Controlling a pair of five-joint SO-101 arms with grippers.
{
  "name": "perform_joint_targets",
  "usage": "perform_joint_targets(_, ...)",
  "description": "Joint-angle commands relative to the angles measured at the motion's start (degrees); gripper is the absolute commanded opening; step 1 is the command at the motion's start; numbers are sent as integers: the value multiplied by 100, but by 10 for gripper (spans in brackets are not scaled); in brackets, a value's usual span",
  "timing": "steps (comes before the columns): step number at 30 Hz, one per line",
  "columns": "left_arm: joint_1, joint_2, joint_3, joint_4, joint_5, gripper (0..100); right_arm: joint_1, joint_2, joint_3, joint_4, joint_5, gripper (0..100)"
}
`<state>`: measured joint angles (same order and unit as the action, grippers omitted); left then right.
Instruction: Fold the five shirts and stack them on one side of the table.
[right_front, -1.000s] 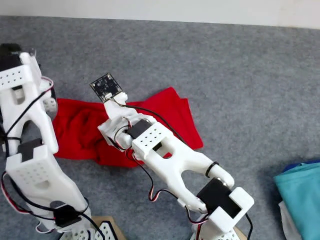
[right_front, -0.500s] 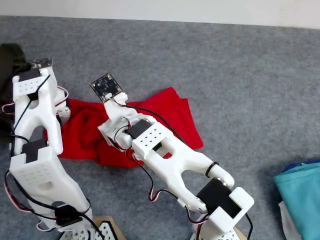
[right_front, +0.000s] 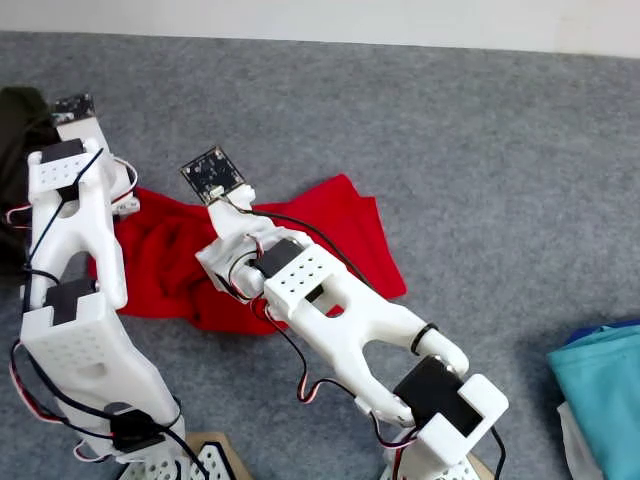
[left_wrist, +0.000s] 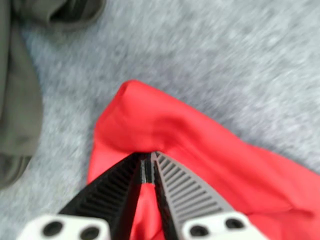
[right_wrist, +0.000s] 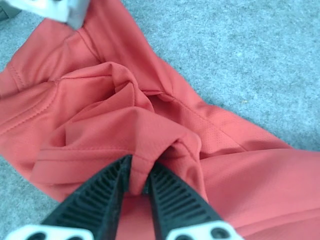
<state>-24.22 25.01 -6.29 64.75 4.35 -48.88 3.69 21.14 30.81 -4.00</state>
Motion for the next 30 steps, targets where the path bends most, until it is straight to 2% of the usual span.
perform_joint_targets(1,259,-338,-13,-466,62,6,57,-66,-251,66,35,14)
perform_joint_targets(8,400,145,-303,-967,396,6,57,-75,-259,207,35,14)
perform_joint_targets(14,356,831,-1068,-949,422,6,57,-75,-259,207,35,14)
perform_joint_targets(22,127,479,-2176,756,431,6,22,-75,-259,207,35,14)
perform_joint_targets(30,92,101,-2246,1899,369,7,-4,-75,-251,207,35,14)
